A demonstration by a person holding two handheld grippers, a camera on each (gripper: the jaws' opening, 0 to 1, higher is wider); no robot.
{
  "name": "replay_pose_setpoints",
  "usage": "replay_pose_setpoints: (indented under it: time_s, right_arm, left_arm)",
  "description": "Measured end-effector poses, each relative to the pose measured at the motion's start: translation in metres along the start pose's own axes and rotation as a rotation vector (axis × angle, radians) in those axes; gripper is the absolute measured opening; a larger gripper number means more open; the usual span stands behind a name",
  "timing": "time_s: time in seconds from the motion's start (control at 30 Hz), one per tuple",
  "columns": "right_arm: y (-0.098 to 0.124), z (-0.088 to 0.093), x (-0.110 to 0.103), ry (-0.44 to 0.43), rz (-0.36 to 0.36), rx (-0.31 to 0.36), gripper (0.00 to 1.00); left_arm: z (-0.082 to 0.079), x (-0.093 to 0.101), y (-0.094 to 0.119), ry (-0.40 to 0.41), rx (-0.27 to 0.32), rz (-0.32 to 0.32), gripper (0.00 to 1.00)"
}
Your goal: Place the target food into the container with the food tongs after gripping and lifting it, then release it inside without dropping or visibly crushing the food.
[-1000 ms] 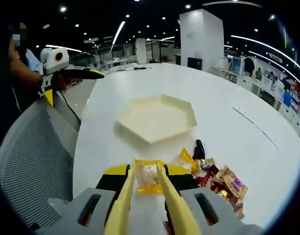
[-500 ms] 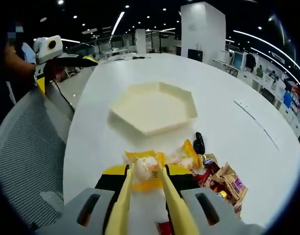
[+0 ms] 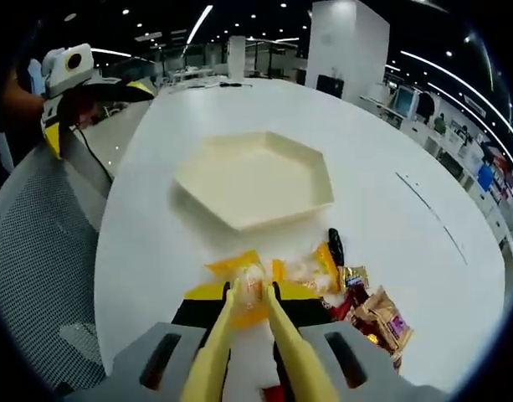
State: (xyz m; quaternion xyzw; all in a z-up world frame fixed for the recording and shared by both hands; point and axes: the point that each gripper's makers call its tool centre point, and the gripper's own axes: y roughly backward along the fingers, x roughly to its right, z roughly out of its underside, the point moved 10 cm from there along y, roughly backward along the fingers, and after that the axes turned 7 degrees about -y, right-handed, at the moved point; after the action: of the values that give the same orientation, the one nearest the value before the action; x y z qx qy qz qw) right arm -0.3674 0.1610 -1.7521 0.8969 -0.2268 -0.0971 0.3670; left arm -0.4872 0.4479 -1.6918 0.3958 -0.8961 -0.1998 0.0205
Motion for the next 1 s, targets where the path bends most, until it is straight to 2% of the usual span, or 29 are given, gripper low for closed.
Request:
replay_pose_setpoints:
  time_s: [0.07,0.27,0.37,0.63,0.97,1.0]
  right_arm:
    - [0.001,0.001,0.001,-0.052,-0.006,-0.003,0.17]
    - [0.008,0.002,0.005,-0.121,-0.015,0.016,0.17]
    - [0.011,0.003,0.007,-0.113,-0.004,0.021,0.17]
    - [0.015,0.000,0.007,-0.137,-0.006,0.012,0.17]
    - [0.024,-0.013,0.010,-0.117,-0.007,0.013,0.17]
    - [0.025,-0.015,0.011,-0.114,-0.006,0.013,0.17]
  left_arm:
    - [0.000,0.000,0.000,-0.001,-0.001,0.001,0.82]
    - [0.001,0.000,0.000,-0.003,-0.002,-0.001,0.81]
    - [0.001,0.000,0.000,-0.005,-0.003,-0.001,0.81]
    - [0.000,0.000,-0.001,-0.014,-0.003,-0.012,0.97]
    - [0.001,-0.001,-0.002,-0.013,-0.003,-0.011,0.99]
    - [0.001,-0.002,-0.001,-0.032,-0.005,-0.036,0.99]
